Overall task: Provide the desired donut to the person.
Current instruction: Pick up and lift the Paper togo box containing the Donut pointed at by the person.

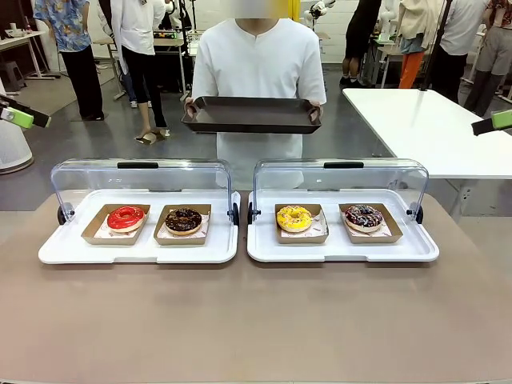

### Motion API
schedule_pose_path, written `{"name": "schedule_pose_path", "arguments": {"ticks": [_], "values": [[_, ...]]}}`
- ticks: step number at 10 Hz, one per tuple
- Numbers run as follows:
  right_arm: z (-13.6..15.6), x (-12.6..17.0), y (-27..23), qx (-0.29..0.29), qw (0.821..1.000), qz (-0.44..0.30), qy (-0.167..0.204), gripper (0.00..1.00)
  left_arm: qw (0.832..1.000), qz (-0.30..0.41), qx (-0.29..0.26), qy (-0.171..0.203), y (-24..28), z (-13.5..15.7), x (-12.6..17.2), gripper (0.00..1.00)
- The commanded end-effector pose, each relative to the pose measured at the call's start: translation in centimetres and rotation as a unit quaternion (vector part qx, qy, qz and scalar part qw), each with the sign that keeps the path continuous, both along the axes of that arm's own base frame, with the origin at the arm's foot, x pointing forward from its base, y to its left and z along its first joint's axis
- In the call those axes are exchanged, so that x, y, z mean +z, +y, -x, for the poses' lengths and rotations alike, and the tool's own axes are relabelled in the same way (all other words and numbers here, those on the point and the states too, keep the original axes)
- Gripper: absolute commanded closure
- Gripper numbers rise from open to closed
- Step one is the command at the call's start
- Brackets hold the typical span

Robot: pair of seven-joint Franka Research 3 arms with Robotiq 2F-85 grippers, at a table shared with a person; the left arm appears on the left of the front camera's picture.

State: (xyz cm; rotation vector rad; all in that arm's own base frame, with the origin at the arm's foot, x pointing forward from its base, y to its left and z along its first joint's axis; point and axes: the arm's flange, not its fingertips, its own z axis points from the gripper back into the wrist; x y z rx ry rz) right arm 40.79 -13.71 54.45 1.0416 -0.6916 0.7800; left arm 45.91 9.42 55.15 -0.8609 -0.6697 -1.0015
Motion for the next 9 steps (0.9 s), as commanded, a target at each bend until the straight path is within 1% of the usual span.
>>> {"name": "schedule_pose_path", "arguments": {"ticks": [1,3,4,5,7,8,9], "values": [[0.1,-0.2,-0.1,0.012,1.000,0.008,0.001,0.00,0.999,-0.032,-0.006,0.025,0.5,0.4,0.4,0.00],[0.1,-0.2,0.2,0.017,1.000,0.008,0.004,0.00,0.999,-0.042,-0.001,0.026,1.2,1.6,-0.2,0.00],[0.1,-0.2,-0.1,0.002,1.000,0.002,0.004,0.00,0.998,-0.044,-0.003,0.033,1.5,2.3,-0.6,0.00],[0.1,-0.2,-0.1,0.002,1.000,0.002,0.004,0.00,0.999,-0.044,-0.004,0.033,1.6,3.2,-1.2,0.00],[0.1,-0.2,-0.1,0.002,1.000,0.002,0.004,0.00,0.999,-0.048,-0.001,0.026,1.2,4.0,-1.6,0.00],[0.1,-0.2,-0.1,0.002,1.000,0.002,0.004,0.00,0.999,-0.040,-0.003,0.029,1.7,2.3,-1.3,0.00],[0.1,-0.2,-0.1,0.002,1.000,0.002,0.004,0.00,0.999,-0.040,-0.003,0.029,1.7,2.3,-1.3,0.00]]}}
